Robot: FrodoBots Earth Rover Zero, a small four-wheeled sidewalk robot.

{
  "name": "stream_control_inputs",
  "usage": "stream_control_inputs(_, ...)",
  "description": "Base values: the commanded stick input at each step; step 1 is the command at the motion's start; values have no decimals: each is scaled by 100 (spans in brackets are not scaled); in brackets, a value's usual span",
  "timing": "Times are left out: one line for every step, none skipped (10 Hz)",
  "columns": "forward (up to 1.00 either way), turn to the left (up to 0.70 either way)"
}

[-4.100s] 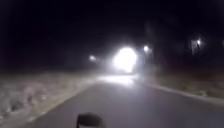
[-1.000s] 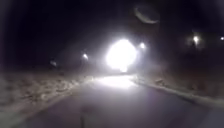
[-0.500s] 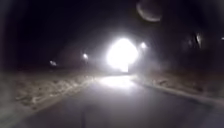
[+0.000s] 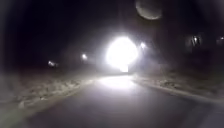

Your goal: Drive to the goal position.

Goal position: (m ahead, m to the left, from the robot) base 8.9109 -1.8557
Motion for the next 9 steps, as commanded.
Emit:
stream_control_inputs(100,4)
stream_control_inputs(100,4)
stream_control_inputs(100,8)
stream_control_inputs(100,9)
stream_control_inputs(100,6)
stream_control_inputs(100,6)
stream_control_inputs(100,6)
stream_control_inputs(100,5)
stream_control_inputs(100,5)
